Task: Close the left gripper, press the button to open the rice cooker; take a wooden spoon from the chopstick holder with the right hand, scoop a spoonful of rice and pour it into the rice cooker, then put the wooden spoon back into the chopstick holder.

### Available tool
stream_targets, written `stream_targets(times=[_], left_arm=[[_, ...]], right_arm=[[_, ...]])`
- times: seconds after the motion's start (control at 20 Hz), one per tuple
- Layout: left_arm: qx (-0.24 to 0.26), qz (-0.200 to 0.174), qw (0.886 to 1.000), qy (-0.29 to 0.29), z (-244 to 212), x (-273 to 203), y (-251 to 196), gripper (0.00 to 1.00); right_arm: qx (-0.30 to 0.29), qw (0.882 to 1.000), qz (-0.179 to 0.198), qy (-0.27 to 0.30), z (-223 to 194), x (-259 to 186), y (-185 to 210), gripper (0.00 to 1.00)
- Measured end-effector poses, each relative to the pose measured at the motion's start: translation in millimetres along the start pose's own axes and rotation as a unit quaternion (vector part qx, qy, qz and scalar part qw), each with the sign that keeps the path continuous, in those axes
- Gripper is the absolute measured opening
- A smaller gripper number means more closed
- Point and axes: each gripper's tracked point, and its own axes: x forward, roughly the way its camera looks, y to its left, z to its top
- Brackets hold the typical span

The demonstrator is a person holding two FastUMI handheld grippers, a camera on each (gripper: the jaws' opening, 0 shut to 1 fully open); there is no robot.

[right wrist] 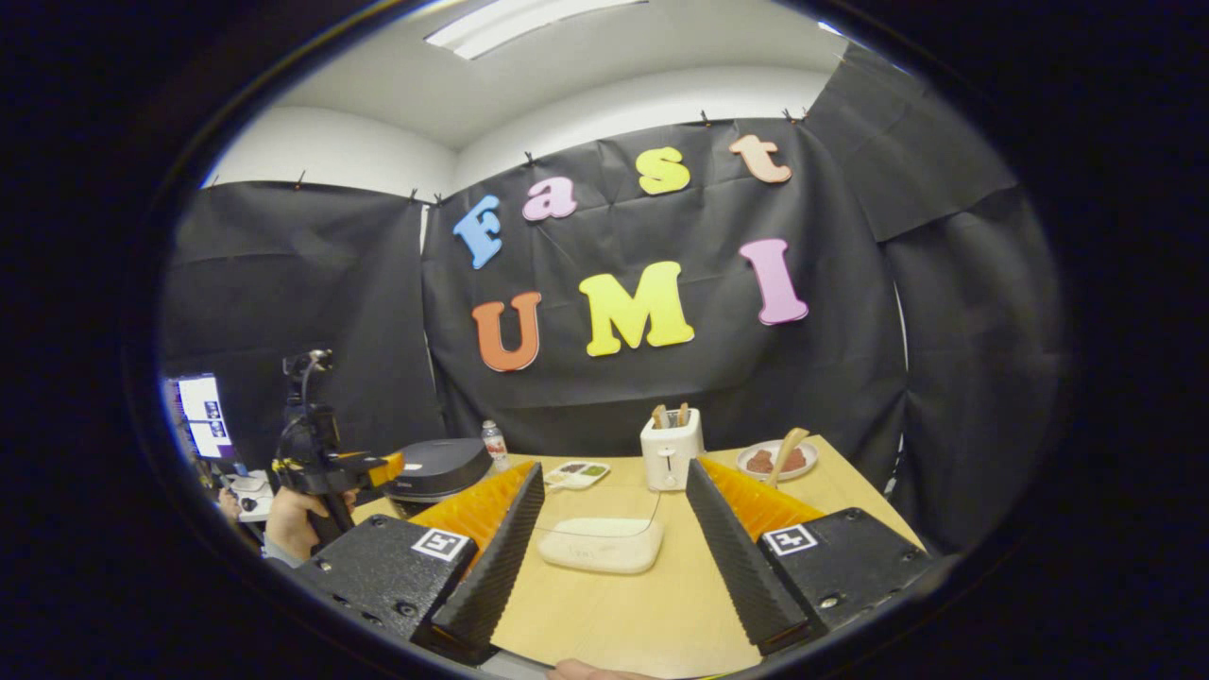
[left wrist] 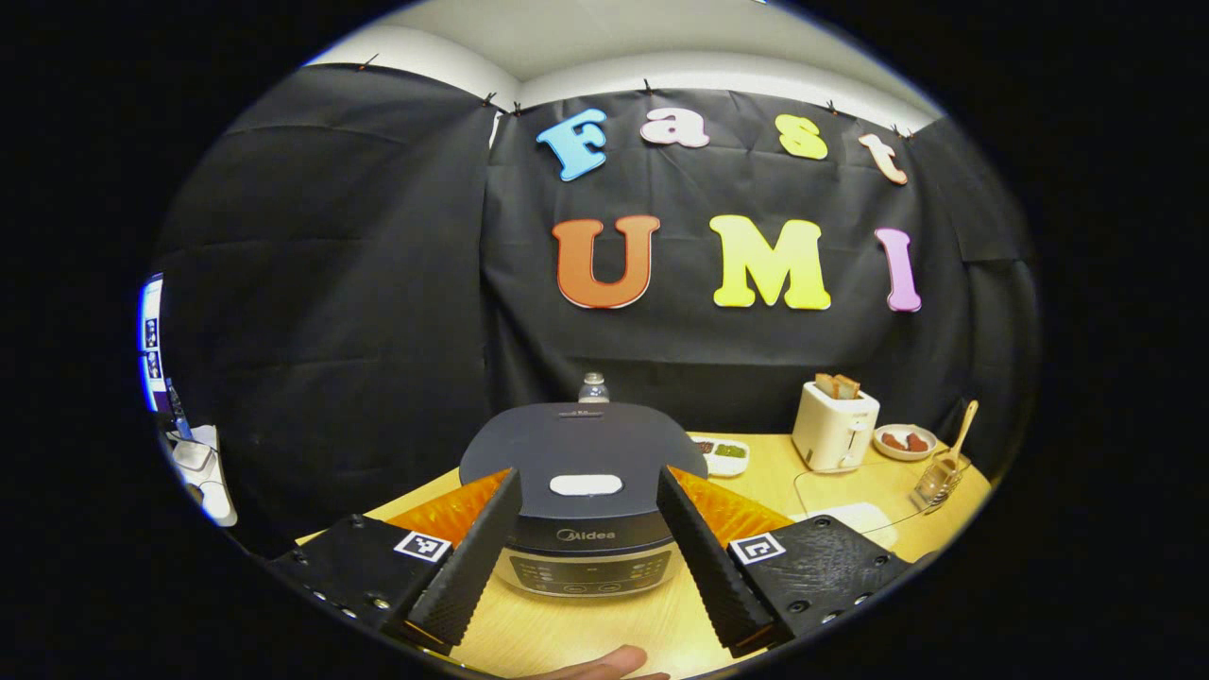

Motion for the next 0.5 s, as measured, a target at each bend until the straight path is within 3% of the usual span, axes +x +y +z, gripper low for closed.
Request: stream_targets(times=[0.05, 0.45, 0.5], left_arm=[[0.000, -0.010, 1.000, 0.003, 1.1, -6.0, -7.7, 0.93], [0.023, -0.056, 0.998, 0.021, -2.0, -56.8, -49.9, 0.94], [0.021, -0.063, 0.998, 0.018, 1.0, -61.8, -57.1, 0.84]], right_arm=[[-0.001, 1.000, -0.005, -0.001, -0.2, -0.5, -3.9, 0.98], [-0.017, 0.999, -0.040, -0.014, 10.5, -7.9, -32.0, 0.98], [-0.016, 0.999, -0.041, -0.016, 11.0, -9.0, -33.5, 0.98]])
